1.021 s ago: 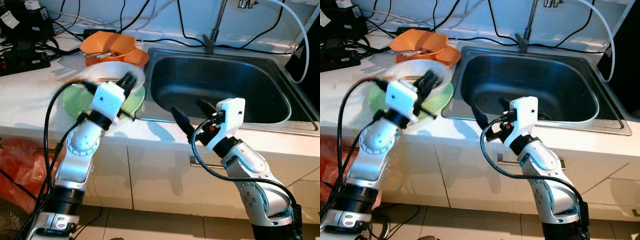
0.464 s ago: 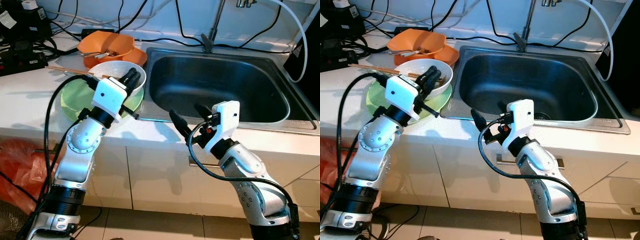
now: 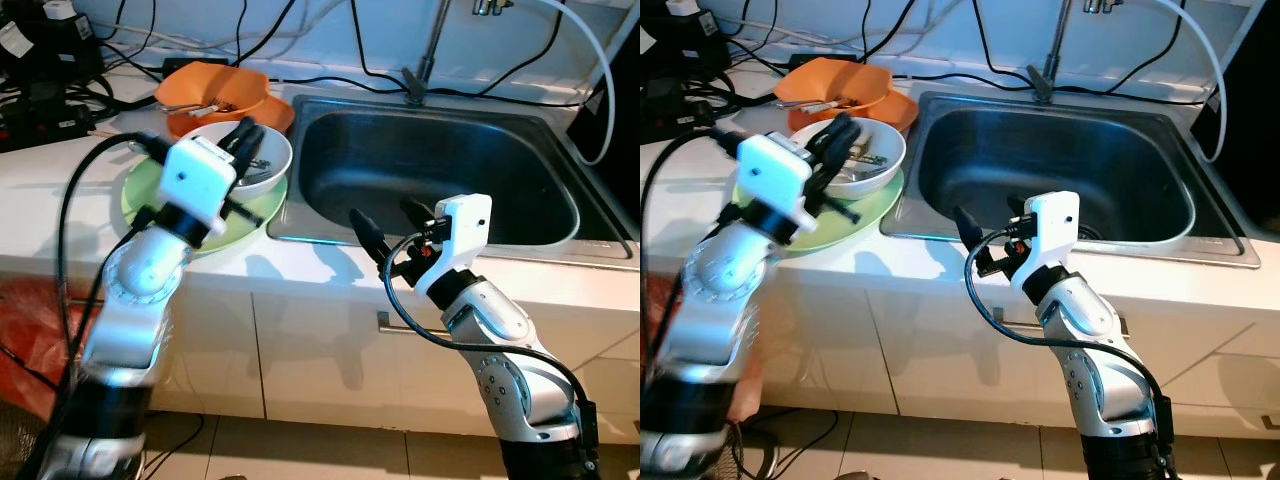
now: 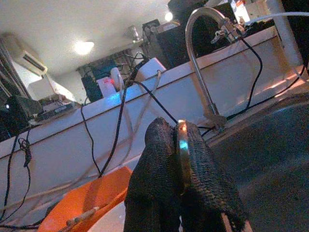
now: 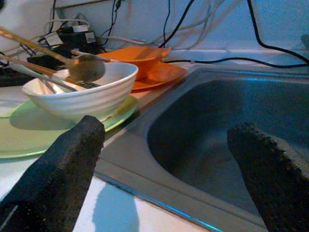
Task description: Kitchen organization
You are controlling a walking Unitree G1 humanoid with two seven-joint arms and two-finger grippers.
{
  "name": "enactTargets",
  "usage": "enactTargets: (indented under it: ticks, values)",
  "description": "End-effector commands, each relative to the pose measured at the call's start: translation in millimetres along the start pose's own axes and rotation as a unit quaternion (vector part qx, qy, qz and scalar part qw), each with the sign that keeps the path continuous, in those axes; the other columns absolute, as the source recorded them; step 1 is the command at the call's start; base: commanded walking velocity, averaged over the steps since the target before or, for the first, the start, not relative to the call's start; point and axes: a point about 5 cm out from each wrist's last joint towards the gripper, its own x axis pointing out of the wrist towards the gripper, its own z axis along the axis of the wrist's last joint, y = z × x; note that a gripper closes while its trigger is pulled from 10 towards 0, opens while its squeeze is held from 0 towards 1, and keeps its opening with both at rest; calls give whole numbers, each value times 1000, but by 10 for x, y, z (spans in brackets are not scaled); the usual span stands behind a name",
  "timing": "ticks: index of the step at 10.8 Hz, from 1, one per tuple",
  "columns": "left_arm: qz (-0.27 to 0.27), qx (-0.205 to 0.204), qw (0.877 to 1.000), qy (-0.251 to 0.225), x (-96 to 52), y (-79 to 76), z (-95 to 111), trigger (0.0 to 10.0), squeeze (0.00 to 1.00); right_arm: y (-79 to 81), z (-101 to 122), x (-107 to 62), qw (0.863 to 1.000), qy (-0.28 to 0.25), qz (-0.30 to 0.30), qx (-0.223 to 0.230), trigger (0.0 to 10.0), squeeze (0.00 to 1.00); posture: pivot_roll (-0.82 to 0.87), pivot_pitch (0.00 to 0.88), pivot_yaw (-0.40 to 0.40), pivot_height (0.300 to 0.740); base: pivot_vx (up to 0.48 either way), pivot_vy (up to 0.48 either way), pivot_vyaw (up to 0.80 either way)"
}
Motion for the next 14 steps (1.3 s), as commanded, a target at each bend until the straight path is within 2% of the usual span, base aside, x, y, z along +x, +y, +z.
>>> enactTargets:
  ticks: [1,5,6,7,8,9,10,11,12,13,14]
  values:
    - [-1,4,1000,-12,-4,23,86,0,0,-20,31,11,1000,-7,-2,-3,10000,0,88,36,-55,740,0,0,0]
    - [-5,-32,998,-47,70,-42,312,0,0,-25,27,21,1000,-6,-1,-2,10000,0,91,35,-59,740,0,0,0]
    - [-9,-93,992,-83,213,-102,426,0,0,-64,46,43,1000,-10,-14,1,10000,0,85,30,-62,740,0,0,0]
    - [-3,-172,978,-117,402,-149,524,0,0,-114,71,63,999,-15,-30,8,10000,0,83,30,-62,740,0,0,0]
    - [7,-242,960,-138,545,-184,596,0,0,-147,90,72,999,-20,-41,14,10000,0,79,28,-57,740,0,0,0]
    - [12,-328,932,-150,663,-244,630,0,0,-181,113,80,998,-26,-54,19,10000,0,69,26,-50,740,0,0,0]
    - [15,-359,922,-146,694,-267,613,0,0,-195,121,80,997,-29,-60,28,10000,0,63,27,-43,740,0,0,0]
    - [17,-423,896,-133,742,-308,562,0,0,-216,138,84,995,-37,-70,53,10000,0,59,26,-38,740,0,0,0]
    - [21,-489,865,-112,767,-349,457,0,0,-223,158,96,992,-46,-76,93,10000,0,56,28,-35,740,0,0,0]
    - [42,-580,810,-77,778,-407,243,0,0,-187,191,139,982,-57,-67,168,10000,0,54,29,-34,740,0,0,0]
    - [46,-589,803,-73,778,-414,214,0,0,-178,196,147,980,-58,-64,178,10000,0,54,29,-34,740,0,0,0]
